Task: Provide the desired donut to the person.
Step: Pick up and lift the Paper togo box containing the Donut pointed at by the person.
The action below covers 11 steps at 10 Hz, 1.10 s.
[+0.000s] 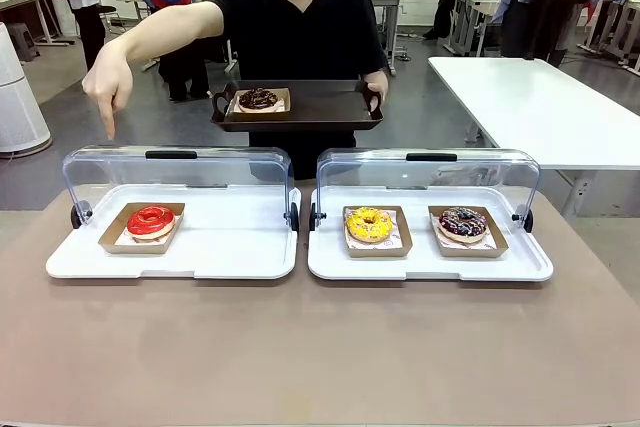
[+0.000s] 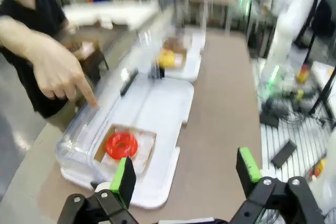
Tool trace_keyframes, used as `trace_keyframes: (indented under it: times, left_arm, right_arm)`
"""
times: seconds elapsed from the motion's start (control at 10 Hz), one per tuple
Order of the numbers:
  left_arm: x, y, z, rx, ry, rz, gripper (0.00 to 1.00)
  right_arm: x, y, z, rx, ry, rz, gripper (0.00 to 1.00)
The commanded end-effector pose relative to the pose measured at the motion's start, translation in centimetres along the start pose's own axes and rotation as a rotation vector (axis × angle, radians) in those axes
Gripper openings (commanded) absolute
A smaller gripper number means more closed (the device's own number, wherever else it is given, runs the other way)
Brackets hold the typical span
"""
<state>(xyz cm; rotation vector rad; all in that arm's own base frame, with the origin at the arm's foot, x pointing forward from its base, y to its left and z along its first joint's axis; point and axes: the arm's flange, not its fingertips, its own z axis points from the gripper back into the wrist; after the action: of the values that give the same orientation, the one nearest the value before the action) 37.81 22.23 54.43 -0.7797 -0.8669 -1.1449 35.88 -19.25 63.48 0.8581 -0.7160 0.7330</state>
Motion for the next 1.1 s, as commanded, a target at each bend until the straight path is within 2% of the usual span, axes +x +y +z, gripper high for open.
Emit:
trace_keyframes:
  times: [0.0, 0.1, 0.2, 0.4, 0.5, 0.6, 0.8, 1.0]
  left_arm:
    - [4.5, 0.8, -2.8, -0.068, 0.377, -0.068, 1.00]
    - [6.8, 0.2, -5.2, -0.161, 0.643, -0.115, 1.00]
    - [7.8, -1.1, -7.6, -0.190, 0.811, -0.143, 1.00]
    - [7.8, -3.0, -13.6, -0.132, 1.028, -0.238, 1.00]
    - [6.0, -4.1, -17.0, -0.125, 1.097, -0.287, 1.00]
    - [4.5, -4.4, -18.9, -0.121, 1.115, -0.305, 1.00]
    - [1.1, -4.1, -23.8, -0.149, 1.107, -0.304, 1.00]
    - [-0.4, -4.2, -27.4, -0.118, 1.073, -0.363, 1.00]
  right_arm:
    - [0.0, 0.1, -0.1, 0.012, -0.021, 0.007, 1.00]
    - [0.0, 0.1, -0.1, 0.012, -0.021, 0.007, 1.00]
    - [0.0, 0.1, -0.1, 0.012, -0.021, 0.007, 1.00]
    - [0.0, 0.1, -0.1, 0.012, -0.021, 0.007, 1.00]
    - [0.0, 0.1, -0.1, 0.012, -0.021, 0.007, 1.00]
    - [0.0, 0.1, -0.1, 0.012, -0.021, 0.007, 1.00]
    - [0.0, 0.1, -0.1, 0.012, -0.021, 0.007, 1.00]
    - [0.0, 0.1, -0.1, 0.012, -0.021, 0.007, 1.00]
